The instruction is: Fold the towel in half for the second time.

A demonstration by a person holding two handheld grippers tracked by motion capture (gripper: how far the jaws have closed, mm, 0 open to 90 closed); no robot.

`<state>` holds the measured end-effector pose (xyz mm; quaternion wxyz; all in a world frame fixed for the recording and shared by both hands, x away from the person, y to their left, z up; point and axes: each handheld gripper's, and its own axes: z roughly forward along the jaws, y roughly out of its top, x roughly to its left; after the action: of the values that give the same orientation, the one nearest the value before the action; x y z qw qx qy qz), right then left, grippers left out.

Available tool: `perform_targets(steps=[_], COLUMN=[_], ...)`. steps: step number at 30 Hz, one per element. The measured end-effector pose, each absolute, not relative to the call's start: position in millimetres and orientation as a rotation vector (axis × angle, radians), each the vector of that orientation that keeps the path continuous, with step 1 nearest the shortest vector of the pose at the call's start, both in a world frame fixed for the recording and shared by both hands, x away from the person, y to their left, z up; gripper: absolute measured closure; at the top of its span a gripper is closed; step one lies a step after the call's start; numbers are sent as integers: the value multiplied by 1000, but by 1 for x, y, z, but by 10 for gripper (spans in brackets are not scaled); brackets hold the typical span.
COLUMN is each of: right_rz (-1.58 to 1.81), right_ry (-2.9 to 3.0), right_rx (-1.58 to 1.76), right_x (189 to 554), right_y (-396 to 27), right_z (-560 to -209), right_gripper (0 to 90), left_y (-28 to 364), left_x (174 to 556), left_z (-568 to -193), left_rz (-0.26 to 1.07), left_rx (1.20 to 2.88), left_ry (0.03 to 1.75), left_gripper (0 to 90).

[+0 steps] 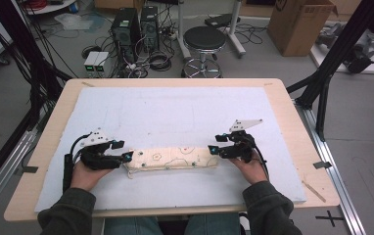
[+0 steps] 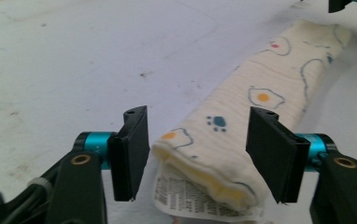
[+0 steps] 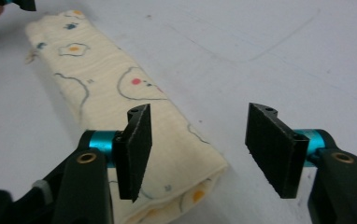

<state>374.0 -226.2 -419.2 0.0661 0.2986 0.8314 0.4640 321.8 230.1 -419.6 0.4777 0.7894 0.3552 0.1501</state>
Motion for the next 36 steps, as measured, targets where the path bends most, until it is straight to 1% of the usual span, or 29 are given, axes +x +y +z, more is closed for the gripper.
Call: perform_targets(steps=[3,10,14,16,25,27,29,31,36], right_rz=[1354,1320,1286,1263,1216,1214,1213,1213,1204], right_ry=[2527,2580,2620,2643,2666,2668,2670,2668,2666], right_rx=[957,1020,984,975,975,969,954,960,940], right_x=[378,387,387,387,385,385,385,384,381], right_y=[-226,-225,-220,-218,-216,-215,-214,-214,-214], right_z=[-424,-434,-436,-437,-439,-439,-439,-439,-435], right_gripper=[457,525,610,653,749,780,798,807,816], left_y=[230,221,218,216,209,208,206,204,203], left_x=[328,337,339,339,337,337,336,334,333], left_z=[-424,-433,-436,-438,-439,-439,-439,-438,-436], left_rz=[374,316,295,290,310,312,318,330,358], left_rx=[1942,2001,2042,2067,2108,2119,2122,2128,2137], left_ry=[910,943,944,937,923,909,903,900,887], left_gripper=[464,492,524,555,712,761,794,808,821])
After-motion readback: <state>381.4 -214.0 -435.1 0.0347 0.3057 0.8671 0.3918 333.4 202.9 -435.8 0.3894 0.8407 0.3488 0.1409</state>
